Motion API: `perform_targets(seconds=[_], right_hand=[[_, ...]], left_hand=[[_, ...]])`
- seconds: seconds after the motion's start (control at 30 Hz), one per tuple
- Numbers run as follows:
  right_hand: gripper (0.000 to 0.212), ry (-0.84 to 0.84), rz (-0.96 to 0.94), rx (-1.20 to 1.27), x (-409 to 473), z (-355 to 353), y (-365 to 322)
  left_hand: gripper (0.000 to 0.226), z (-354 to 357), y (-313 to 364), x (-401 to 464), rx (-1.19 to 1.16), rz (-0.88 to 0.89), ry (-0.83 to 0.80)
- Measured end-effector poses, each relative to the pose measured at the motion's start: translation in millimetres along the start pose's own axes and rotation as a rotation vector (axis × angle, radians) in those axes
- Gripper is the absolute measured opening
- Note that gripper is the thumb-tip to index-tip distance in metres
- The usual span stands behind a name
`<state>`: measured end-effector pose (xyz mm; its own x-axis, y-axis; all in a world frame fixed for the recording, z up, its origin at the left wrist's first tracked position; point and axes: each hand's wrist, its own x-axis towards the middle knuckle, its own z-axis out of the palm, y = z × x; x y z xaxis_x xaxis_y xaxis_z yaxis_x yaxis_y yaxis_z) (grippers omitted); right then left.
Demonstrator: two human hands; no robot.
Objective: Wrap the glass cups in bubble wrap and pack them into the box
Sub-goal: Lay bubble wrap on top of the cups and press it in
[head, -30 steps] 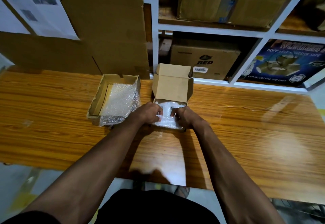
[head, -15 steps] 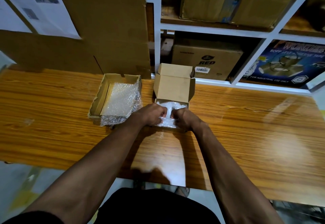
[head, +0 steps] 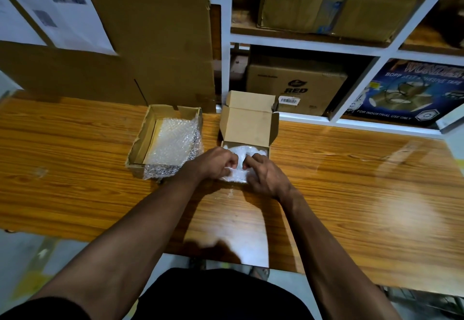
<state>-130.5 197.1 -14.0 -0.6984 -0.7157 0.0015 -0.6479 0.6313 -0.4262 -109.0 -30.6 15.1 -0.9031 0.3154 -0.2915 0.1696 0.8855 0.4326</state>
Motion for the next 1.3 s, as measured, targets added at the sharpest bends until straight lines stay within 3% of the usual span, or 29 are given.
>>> perform_targets(seconds=[0.17, 0.37, 0.47, 0.6, 0.8, 1.0, 1.07, 1.17, 1.3], right_hand=[[0.075, 0.056, -0.003, -0.191, -11.2, 5.2, -4.2], [0.057, 0.174, -0.036, -0.326, -17.0, 7.0, -16.6], [0.043, 0.150, -0.092, -0.337, -18.6, 8.9, -18.3], [0.034, 0.063, -0.058, -0.312, -20.7, 9.4, -22.9], [0.027, 0.068, 0.013, -0.289, -19.7, 16.3, -24.1], [0.044, 0.060, 0.021, -0.301, -21.4, 18.3, -24.8], [0.048, 0.024, 0.027, -0.295, -21.3, 15.7, -27.9], [0.034, 0.000, 0.044, -0.280, -23.4, 11.9, -29.7], [0.044, -0.009, 0.089, -0.233, -28.0, 15.1, -29.3]], left_hand=[[0.014, -7.3, -2.1, 1.1, -0.310, -0.155, -0.050], [0.018, -13.2, -2.3, 2.6, -0.514, -0.221, -0.212], [0.020, -5.6, -1.9, 2.9, -0.445, -0.234, -0.193], [0.018, 4.8, 1.7, -0.9, -0.299, -0.208, -0.051], [0.003, 8.2, 9.6, -8.0, -0.084, 0.053, 0.108], [0.051, 19.3, 4.4, -15.1, 0.245, 0.186, 0.075], [0.039, 23.8, 2.7, -18.6, 0.308, 0.207, 0.102], [0.023, 24.1, 7.4, -21.8, 0.331, 0.179, 0.115], [0.024, 23.5, 11.8, -24.0, 0.314, 0.156, 0.127]])
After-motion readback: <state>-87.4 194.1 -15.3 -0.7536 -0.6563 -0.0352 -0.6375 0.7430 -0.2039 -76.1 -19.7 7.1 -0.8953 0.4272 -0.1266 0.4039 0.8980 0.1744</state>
